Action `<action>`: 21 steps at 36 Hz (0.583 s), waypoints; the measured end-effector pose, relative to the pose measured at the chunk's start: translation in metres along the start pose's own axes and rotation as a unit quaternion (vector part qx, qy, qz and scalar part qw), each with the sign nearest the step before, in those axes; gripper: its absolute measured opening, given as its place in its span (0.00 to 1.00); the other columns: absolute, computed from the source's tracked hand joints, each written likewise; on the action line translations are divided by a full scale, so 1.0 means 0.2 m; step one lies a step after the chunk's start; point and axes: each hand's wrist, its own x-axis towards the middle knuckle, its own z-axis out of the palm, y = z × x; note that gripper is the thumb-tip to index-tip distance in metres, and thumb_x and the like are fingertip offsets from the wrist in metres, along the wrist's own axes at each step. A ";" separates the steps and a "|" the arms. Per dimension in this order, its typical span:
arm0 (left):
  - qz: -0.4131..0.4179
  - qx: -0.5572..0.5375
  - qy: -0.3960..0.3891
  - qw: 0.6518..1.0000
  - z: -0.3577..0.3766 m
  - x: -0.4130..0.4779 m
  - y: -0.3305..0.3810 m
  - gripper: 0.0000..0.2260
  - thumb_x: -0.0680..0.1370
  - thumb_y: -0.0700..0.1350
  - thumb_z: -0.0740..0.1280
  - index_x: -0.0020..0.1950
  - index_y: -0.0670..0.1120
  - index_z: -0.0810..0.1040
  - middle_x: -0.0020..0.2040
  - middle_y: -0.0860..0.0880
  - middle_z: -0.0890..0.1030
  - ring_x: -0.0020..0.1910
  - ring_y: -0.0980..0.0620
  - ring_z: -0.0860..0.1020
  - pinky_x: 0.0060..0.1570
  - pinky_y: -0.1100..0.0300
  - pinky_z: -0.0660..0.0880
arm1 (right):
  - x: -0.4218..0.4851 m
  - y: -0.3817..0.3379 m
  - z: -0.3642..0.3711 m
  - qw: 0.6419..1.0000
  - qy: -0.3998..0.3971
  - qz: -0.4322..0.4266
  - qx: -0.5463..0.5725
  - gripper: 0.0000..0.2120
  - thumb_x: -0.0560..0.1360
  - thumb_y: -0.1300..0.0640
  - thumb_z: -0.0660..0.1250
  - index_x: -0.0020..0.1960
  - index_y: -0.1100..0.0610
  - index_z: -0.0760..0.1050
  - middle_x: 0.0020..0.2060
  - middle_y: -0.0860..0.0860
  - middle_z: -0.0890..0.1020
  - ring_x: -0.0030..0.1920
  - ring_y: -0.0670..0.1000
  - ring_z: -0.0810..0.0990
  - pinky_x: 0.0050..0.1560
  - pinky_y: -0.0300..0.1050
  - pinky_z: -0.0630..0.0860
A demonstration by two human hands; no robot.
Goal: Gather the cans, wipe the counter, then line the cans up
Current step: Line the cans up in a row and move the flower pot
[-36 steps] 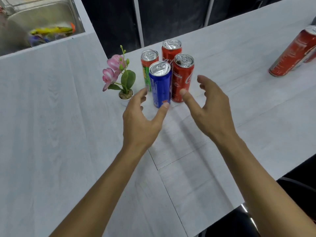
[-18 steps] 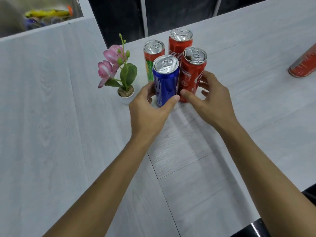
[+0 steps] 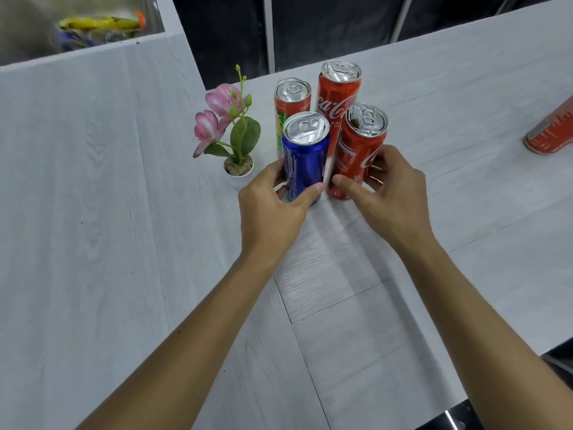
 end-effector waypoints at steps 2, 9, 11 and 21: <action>-0.001 -0.002 -0.001 1.000 -0.03 -0.02 0.00 0.28 0.70 0.53 0.81 0.67 0.46 0.80 0.60 0.52 0.84 0.51 0.61 0.82 0.48 0.78 0.74 | -0.04 -0.02 -0.01 1.000 0.002 -0.004 0.001 0.33 0.69 0.43 0.79 0.69 0.52 0.74 0.53 0.37 0.77 0.45 0.24 0.74 0.45 0.17 0.68; -0.012 -0.025 0.007 1.000 -0.20 -0.12 -0.01 0.29 0.70 0.52 0.81 0.68 0.48 0.79 0.60 0.54 0.84 0.54 0.57 0.82 0.49 0.77 0.75 | -0.18 -0.13 0.01 1.000 -0.009 -0.020 0.016 0.33 0.69 0.44 0.80 0.69 0.53 0.74 0.54 0.39 0.79 0.49 0.30 0.77 0.50 0.21 0.72; -0.013 -0.024 0.011 1.000 -0.25 -0.14 -0.02 0.28 0.70 0.52 0.81 0.68 0.48 0.79 0.60 0.53 0.84 0.55 0.56 0.83 0.49 0.77 0.75 | -0.23 -0.16 0.03 0.999 -0.015 -0.022 0.019 0.33 0.69 0.44 0.80 0.68 0.53 0.74 0.54 0.39 0.80 0.50 0.30 0.78 0.50 0.22 0.73; -0.024 -0.034 0.046 0.998 -0.58 -0.26 -0.13 0.27 0.69 0.52 0.82 0.66 0.48 0.80 0.58 0.54 0.85 0.54 0.60 0.83 0.52 0.74 0.76 | -0.43 -0.36 0.24 0.998 -0.052 -0.034 0.023 0.32 0.69 0.45 0.80 0.68 0.52 0.74 0.56 0.42 0.82 0.53 0.36 0.81 0.53 0.23 0.74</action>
